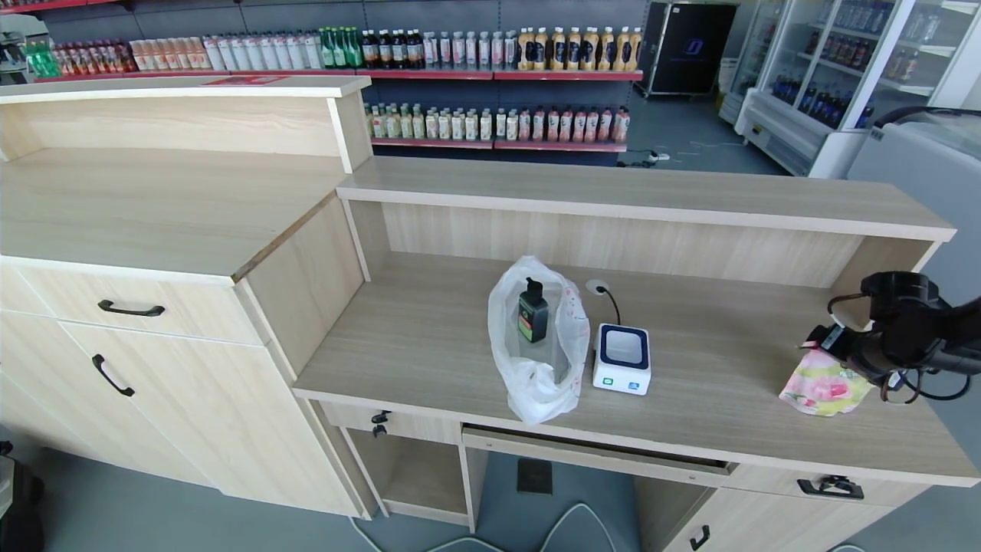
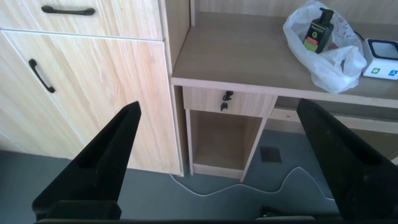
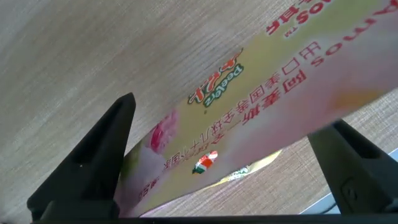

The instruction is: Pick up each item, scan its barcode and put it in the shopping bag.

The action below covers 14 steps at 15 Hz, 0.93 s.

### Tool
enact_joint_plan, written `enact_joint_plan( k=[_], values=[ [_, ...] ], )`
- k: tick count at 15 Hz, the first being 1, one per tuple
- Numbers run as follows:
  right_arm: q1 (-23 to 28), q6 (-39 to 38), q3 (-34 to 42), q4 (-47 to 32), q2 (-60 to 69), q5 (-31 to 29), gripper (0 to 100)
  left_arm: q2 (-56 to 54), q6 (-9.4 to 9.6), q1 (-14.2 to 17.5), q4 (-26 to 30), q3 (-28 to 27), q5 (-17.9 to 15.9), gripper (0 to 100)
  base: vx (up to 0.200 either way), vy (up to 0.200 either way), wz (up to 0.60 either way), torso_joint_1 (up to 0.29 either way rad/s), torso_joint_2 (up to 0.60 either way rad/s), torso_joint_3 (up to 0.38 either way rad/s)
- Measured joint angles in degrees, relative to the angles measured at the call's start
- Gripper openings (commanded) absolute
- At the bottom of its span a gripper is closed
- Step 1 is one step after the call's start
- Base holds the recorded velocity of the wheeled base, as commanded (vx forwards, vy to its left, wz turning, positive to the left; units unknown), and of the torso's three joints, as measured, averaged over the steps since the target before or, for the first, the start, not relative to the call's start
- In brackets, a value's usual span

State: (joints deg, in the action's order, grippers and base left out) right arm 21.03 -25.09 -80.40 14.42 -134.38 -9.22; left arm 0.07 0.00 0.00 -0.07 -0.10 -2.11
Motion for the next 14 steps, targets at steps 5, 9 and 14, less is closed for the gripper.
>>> enact_joint_plan(
  k=[5, 9, 14],
  values=[
    [-0.2, 2.8, 1.1, 1.2, -0.5, -0.3, 0, 0.0, 0.00, 0.0, 0.0, 0.0, 0.0, 100, 0.000, 0.000, 0.00, 0.000, 0.00, 0.000],
    [-0.2, 9.5, 3.5, 3.6, -0.1, -0.5, 0, 0.0, 0.00, 0.0, 0.0, 0.0, 0.0, 100, 0.000, 0.000, 0.00, 0.000, 0.00, 0.000],
    [-0.4, 12.5, 8.4, 5.0, 1.8, -0.6, 0, 0.0, 0.00, 0.0, 0.0, 0.0, 0.0, 100, 0.000, 0.000, 0.00, 0.000, 0.00, 0.000]
  ],
)
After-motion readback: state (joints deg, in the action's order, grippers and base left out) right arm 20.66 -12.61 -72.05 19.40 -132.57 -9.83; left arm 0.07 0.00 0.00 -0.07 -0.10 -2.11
